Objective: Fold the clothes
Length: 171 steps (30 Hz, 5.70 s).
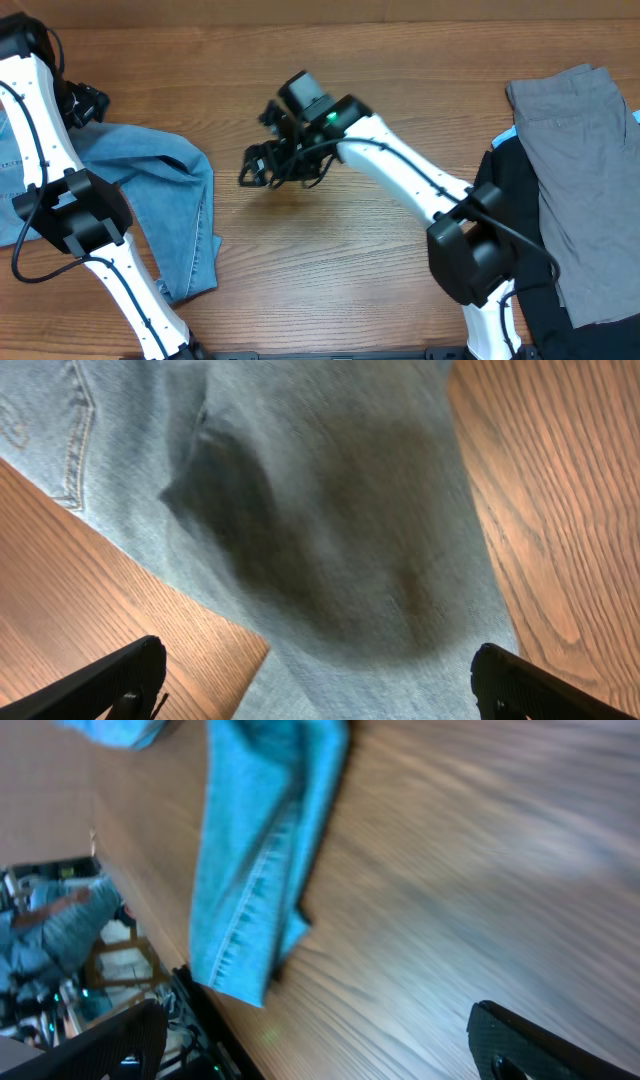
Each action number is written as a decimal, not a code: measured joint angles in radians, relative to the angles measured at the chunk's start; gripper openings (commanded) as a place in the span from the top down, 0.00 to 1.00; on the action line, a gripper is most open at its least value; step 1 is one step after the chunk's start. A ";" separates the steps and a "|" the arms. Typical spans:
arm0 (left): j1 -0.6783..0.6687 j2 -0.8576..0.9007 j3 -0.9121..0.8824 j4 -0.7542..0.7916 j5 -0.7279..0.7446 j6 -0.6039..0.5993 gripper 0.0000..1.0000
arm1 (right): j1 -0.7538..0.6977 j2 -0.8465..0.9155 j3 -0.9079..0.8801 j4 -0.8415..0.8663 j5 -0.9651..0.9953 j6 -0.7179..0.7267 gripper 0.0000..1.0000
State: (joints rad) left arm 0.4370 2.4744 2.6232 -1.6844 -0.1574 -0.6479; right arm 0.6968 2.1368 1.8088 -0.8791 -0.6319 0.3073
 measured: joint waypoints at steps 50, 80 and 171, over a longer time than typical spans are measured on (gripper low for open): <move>0.073 0.000 0.000 -0.003 0.072 0.076 0.00 | 0.323 0.166 -0.003 0.185 0.107 0.277 0.96; 0.073 0.000 0.000 -0.002 0.072 0.079 0.00 | 0.294 0.167 -0.003 0.169 -0.044 0.227 0.00; -0.378 -0.093 -0.156 -0.002 0.348 0.389 0.00 | -0.820 0.123 0.622 -0.762 0.346 -0.065 0.00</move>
State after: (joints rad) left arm 0.0589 2.3817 2.4668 -1.6863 0.1905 -0.2592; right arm -0.1234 2.2601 2.4310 -1.6409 -0.2855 0.2420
